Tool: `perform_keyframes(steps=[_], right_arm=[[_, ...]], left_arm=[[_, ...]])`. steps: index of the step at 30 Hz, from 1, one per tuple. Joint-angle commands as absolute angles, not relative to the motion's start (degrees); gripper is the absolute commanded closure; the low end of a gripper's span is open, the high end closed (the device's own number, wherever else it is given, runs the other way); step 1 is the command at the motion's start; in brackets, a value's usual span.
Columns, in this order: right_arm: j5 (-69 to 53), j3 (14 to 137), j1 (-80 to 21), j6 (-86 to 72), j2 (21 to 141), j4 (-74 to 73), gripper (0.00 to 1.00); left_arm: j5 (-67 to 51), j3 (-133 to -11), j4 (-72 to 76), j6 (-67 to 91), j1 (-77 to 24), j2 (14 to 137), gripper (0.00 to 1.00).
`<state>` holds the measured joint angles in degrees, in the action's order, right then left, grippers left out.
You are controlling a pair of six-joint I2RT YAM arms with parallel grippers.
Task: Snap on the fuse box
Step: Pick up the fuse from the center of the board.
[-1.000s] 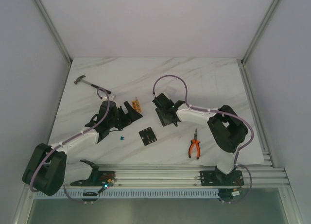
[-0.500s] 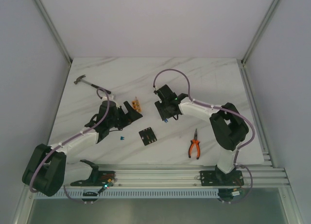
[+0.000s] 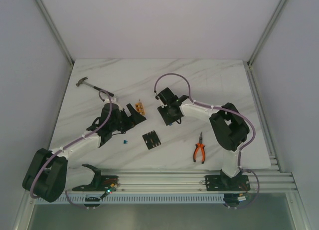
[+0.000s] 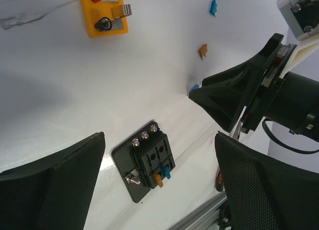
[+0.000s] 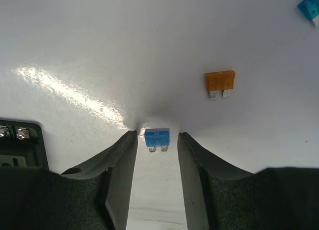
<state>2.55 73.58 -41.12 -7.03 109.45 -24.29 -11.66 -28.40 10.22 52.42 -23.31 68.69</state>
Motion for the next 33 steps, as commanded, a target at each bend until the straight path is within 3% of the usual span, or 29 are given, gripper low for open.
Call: perform_keyframes(steps=[1, 16, 22, 27, 33], right_arm=[[1.5, 76.2, -41.2, -5.9, 111.4, -26.3, 0.56], [2.2, 77.0, -41.2, -7.5, 113.9, -30.4, 0.67], [2.9, 77.8, -41.6, -7.9, 114.1, -30.3, 0.76], [2.8, 76.7, -41.8, -10.1, 109.2, -27.7, 0.82], [2.4, 73.4, -42.4, -15.4, 100.1, -22.9, 0.83]], left_arm=[[-12.6, -28.0, 9.5, 52.3, -23.0, 68.2, 0.0], [-13.1, -28.2, 9.7, 52.6, -23.0, 68.1, 0.0], [-13.8, -28.1, 10.8, 52.2, -23.5, 67.7, 0.0], [-12.8, -28.2, 13.1, 50.9, -25.3, 66.4, 0.02], [-6.4, -26.2, 21.1, 47.6, -30.0, 62.6, 0.09]])
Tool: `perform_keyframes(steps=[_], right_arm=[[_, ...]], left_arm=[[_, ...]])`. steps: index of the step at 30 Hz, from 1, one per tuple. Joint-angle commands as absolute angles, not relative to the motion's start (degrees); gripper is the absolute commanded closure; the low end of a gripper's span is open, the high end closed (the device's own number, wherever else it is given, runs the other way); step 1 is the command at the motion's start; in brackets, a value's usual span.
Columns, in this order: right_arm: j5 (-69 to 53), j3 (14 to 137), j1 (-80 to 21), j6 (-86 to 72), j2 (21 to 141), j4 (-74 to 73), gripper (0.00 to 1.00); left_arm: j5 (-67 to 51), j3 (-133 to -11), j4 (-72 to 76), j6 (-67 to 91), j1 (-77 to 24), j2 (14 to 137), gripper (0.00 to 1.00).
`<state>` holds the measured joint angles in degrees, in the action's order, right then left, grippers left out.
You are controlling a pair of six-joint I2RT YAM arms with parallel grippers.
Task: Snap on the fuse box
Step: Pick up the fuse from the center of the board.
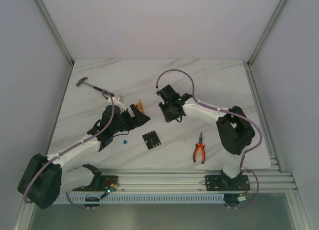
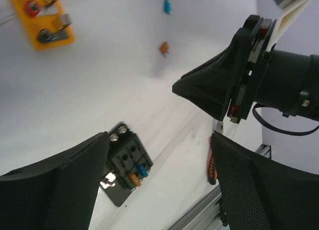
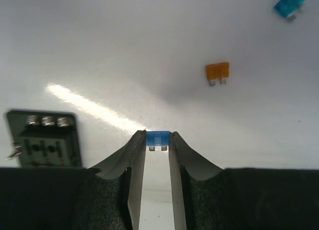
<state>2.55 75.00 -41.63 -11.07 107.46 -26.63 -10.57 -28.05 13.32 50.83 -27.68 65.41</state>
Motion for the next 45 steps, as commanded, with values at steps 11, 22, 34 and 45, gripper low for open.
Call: perform_keyframes(steps=[11, 22, 34, 45], right_arm=[[2.6, 66.2, -45.3, -26.4, 88.7, -10.5, 0.83], [4.1, 59.0, -48.3, -35.4, 82.1, -0.5, 0.83], [5.0, 56.5, -49.3, -37.1, 79.7, 2.6, 0.83], [4.1, 55.1, -50.0, -38.1, 79.4, 4.3, 0.83]], left_arm=[[5.4, -22.7, 36.9, 38.2, -41.3, 61.1, 0.3], [12.6, -22.4, 44.8, 34.0, -47.1, 65.3, 0.53], [15.0, -23.1, 45.3, 35.1, -48.0, 67.1, 0.64], [14.3, -23.1, 47.0, 35.4, -48.2, 67.4, 0.76]])
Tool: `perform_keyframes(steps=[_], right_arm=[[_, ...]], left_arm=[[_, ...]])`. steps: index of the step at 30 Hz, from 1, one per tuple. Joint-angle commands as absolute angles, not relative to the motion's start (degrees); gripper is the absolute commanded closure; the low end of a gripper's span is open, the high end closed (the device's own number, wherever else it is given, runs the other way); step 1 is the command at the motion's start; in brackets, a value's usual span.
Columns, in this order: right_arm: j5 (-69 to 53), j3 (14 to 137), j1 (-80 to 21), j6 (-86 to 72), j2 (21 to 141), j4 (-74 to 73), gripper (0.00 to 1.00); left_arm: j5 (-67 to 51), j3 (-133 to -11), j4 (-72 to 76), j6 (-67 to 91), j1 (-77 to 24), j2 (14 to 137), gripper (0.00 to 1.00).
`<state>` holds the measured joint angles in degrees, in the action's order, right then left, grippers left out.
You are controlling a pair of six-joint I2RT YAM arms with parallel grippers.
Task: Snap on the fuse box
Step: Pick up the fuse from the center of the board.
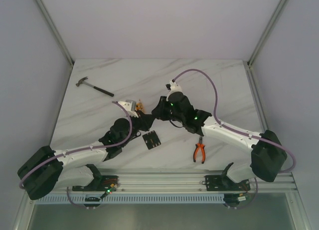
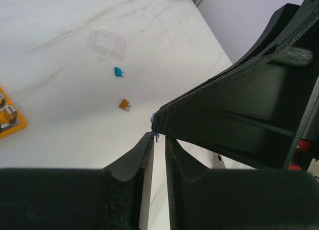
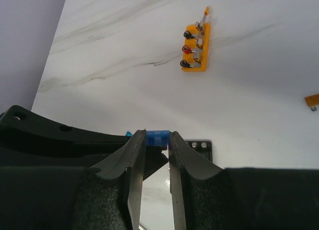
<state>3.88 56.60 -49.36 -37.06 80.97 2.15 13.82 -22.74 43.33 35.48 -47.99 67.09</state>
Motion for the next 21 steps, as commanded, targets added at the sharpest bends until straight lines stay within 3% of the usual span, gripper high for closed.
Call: perform_keyframes(steps=[1, 14, 21], right_arm=[[4.0, 55.0, -50.0, -38.1, 79.4, 4.5, 0.83], [3.3, 54.2, -50.2, -38.4, 79.5, 5.4, 0.81], [1.1, 52.9, -50.0, -36.1, 78.1, 7.7, 0.65]], left_arm=[[14.2, -23.0, 47.0, 35.3, -48.1, 67.4, 0.79], [14.5, -22.8, 46.7, 34.5, -48.2, 66.8, 0.99], [13.9, -22.8, 44.7, 33.9, -48.0, 66.8, 1.0]])
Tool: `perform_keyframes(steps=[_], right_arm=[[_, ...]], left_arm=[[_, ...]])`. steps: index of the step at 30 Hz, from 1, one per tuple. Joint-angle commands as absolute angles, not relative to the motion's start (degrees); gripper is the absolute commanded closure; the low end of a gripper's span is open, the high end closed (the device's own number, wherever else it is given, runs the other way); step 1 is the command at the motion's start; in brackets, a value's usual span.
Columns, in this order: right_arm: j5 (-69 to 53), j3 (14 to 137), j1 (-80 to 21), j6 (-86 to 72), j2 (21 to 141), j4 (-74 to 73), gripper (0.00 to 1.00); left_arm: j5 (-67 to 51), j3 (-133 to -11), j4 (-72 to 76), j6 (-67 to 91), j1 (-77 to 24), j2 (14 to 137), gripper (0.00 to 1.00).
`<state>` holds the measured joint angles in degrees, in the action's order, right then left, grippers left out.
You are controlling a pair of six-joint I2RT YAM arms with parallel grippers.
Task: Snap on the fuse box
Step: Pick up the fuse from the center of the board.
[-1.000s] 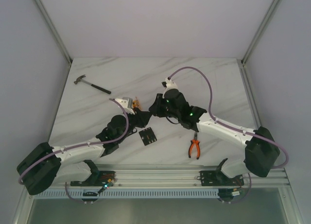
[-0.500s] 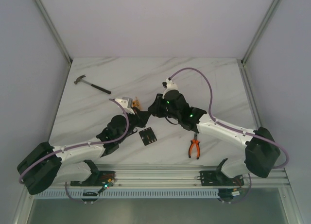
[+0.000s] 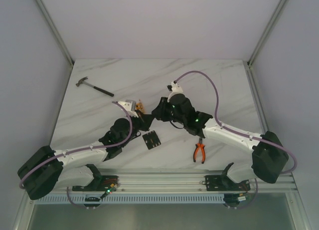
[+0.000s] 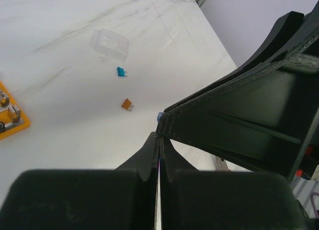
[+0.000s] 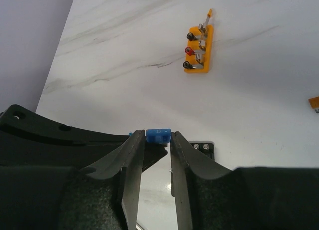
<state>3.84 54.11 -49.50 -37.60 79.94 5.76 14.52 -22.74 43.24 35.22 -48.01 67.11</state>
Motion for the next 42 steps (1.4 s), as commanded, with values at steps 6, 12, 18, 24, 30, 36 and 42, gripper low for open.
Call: perform_keyframes(steps=[6, 12, 18, 24, 30, 36, 42], right_arm=[[-7.4, 51.2, -46.8, -27.0, 74.1, 9.5, 0.55], [-24.3, 50.2, -40.6, -15.3, 70.9, 9.7, 0.54], [-40.7, 51.9, -36.8, -5.3, 70.4, 6.6, 0.53], [-46.6, 54.1, -35.7, -0.7, 70.3, 4.1, 0.53], [-51.2, 54.8, -35.6, 1.6, 71.8, 2.3, 0.54], [-52.8, 55.3, -35.5, 1.9, 72.3, 2.1, 0.57], [-53.5, 55.8, -35.4, 2.0, 73.4, 1.4, 0.59]], left_arm=[[3.8, -20.9, 44.2, 33.0, -43.6, 66.3, 1.0], [-8.7, -20.5, 42.4, 29.1, -39.2, 63.0, 1.0], [-23.7, -21.1, 43.3, 27.1, -34.5, 60.3, 1.0], [-33.6, -24.0, 42.9, 26.5, -33.9, 61.2, 1.0], [-37.4, -24.5, 45.4, 27.8, -33.9, 61.7, 1.0], [-39.2, -24.6, 45.9, 28.5, -34.0, 61.9, 1.0], [-40.1, -24.7, 46.4, 28.7, -34.4, 61.3, 1.0]])
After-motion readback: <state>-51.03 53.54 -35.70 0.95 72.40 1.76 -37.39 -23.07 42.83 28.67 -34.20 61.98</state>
